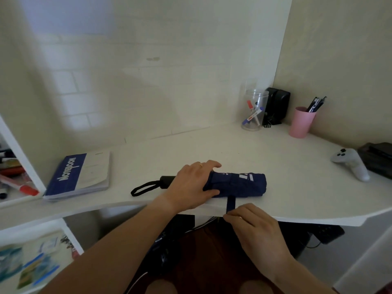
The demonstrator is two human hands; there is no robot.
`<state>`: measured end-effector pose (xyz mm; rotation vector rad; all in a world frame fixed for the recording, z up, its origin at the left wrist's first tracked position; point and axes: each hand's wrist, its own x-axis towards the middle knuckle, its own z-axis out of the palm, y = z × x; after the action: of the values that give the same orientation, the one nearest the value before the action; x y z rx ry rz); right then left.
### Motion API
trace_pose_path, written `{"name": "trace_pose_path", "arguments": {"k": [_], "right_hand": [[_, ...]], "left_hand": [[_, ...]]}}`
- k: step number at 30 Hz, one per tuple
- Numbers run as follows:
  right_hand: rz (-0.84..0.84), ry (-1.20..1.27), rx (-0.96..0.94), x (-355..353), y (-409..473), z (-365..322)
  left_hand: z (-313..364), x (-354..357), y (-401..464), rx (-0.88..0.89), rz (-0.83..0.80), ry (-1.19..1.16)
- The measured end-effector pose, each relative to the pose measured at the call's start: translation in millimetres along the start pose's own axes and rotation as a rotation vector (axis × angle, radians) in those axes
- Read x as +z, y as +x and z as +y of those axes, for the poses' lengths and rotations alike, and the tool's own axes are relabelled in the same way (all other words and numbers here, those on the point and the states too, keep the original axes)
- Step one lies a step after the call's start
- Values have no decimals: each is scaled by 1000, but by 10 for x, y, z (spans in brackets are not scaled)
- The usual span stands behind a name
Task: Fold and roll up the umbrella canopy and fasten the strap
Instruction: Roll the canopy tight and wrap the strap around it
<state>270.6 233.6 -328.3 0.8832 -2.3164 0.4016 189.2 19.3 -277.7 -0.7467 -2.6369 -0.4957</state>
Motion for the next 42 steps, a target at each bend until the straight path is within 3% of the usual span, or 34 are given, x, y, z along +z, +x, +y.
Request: {"name": "trace_pose_path", "arguments": {"k": [4,8,11,15,22,24,27,29,33,36,37,39,42], "right_hand": [[109,93,41,-176,199,177],[238,392,361,-260,476,346],[168,564,526,-243,587,417],[50,542,486,-262,717,532],[-80,278,388,-224,817,658],[-203,187,451,-236,844,741],[-462,430,593,-323,900,868],[-491,504,543,-392,952,915],[-394,438,397,-726,1170,838],[-394,334,249,-1098,1433,637],[-398,307,195,-1207,1524,542],[-306,279,119,-1342,1680,385],[138,295,211,-1326,1656,192]], "left_hand": [[-11,90,-41,100,77,64],[13,147,-86,96,155,34],[2,162,-100,80,173,-14],[-1,150,-91,74,170,-32],[21,141,-110,78,171,-36],[27,124,-102,75,167,-47],[55,91,-87,75,178,-76],[103,71,-97,63,191,-122],[274,-145,-99,21,176,-138],[548,-461,47,-100,-84,-20],[637,-534,108,-170,-155,-110],[748,-597,211,-266,-92,-471],[821,-681,268,-423,207,-905]]}}
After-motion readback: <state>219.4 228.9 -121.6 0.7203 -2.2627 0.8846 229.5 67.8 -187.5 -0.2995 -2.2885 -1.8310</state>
